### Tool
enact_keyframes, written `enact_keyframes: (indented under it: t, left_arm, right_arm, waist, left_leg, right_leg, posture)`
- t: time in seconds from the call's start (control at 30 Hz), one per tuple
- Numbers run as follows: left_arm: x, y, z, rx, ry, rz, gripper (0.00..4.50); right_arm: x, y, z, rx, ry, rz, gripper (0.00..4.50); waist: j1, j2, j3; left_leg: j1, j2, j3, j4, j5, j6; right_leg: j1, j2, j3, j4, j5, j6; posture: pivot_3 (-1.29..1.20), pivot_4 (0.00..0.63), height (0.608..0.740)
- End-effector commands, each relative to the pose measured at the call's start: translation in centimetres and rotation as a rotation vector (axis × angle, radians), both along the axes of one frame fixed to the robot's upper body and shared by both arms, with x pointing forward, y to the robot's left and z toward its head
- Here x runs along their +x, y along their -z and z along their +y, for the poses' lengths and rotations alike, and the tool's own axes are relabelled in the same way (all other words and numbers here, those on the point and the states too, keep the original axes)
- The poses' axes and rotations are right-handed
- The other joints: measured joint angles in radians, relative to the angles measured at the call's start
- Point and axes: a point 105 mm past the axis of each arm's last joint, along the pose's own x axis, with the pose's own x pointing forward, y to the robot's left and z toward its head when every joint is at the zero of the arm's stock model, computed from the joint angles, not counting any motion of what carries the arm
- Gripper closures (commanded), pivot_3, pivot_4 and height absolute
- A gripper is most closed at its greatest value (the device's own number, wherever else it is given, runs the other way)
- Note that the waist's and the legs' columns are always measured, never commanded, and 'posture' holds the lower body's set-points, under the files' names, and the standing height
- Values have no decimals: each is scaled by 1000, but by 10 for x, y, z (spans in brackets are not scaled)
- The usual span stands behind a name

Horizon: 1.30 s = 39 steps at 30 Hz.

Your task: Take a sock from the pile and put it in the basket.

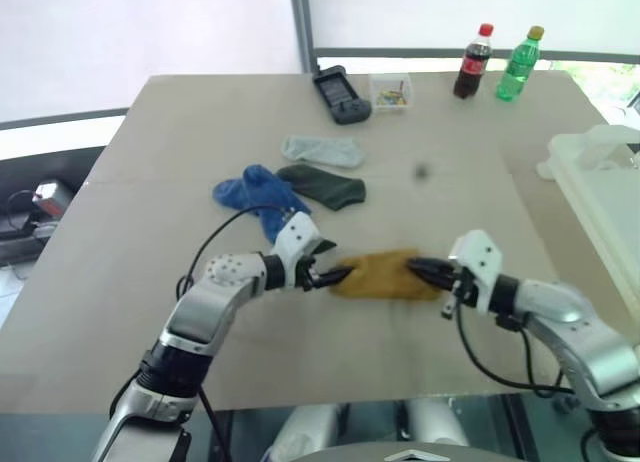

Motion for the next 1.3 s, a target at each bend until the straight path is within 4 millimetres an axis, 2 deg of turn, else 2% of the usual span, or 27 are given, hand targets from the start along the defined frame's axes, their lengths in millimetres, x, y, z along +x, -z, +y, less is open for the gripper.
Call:
enact_keyframes:
  t: [0.03,0.17,0.23,0.37,0.5,0.73,0.87,1.1,1.3]
  left_arm:
    - [-5,-23,8,-56,2,-15,1063]
    - [-14,-21,22,-135,-38,127,1063]
    - [-23,-15,23,-199,-56,270,1063]
    - [-38,-1,16,-251,-47,445,1063]
    - [-38,6,3,-287,-47,536,1063]
    - [-36,-4,-14,-362,6,593,1063]
    - [-40,-19,-22,-449,82,620,1063]
    - [-38,-34,-37,-499,164,599,1063]
    - [-33,-34,-57,-494,226,601,1063]
  right_arm:
    - [11,15,-1,-63,15,-22,4434]
    - [11,26,-2,-99,-3,-12,4434]
    - [9,27,-1,-100,-15,-10,4434]
    - [6,28,1,-97,-27,-4,4434]
    - [4,27,4,-91,-34,1,4434]
    - [0,26,7,-82,-37,11,4434]
    - [-2,27,7,-75,-28,22,4434]
    - [-4,21,5,-66,-10,19,4434]
    - [-5,15,4,-58,8,10,4434]
  waist:
    - [0,0,0]
    - [-10,0,0]
    - [-11,0,0]
    - [-10,0,0]
    - [-9,0,-1]
    - [-10,0,-1]
    - [-10,0,-1]
    - [-10,0,-1]
    - [-9,0,-1]
  left_leg:
    - [0,0,0,0,0,0]
    - [0,0,0,0,0,0]
    - [1,0,0,0,0,0]
    - [1,0,0,0,0,0]
    - [2,0,0,0,0,0]
    - [2,0,0,0,0,0]
    - [1,0,0,0,0,0]
    - [1,0,0,0,0,-1]
    - [1,0,0,0,0,-1]
  right_leg:
    - [0,0,0,0,0,0]
    - [-1,0,0,0,0,0]
    - [0,0,0,0,0,0]
    - [0,1,0,1,0,0]
    - [1,1,0,1,0,0]
    - [1,1,0,1,0,0]
    - [0,1,0,1,0,0]
    - [0,1,0,1,0,0]
    - [0,1,0,1,0,0]
  posture:
    - [0,150,740]
    - [0,150,740]
    - [0,150,740]
    - [0,150,740]
    - [0,150,740]
    - [0,150,740]
    - [0,150,740]
    - [0,150,740]
    - [0,150,740]
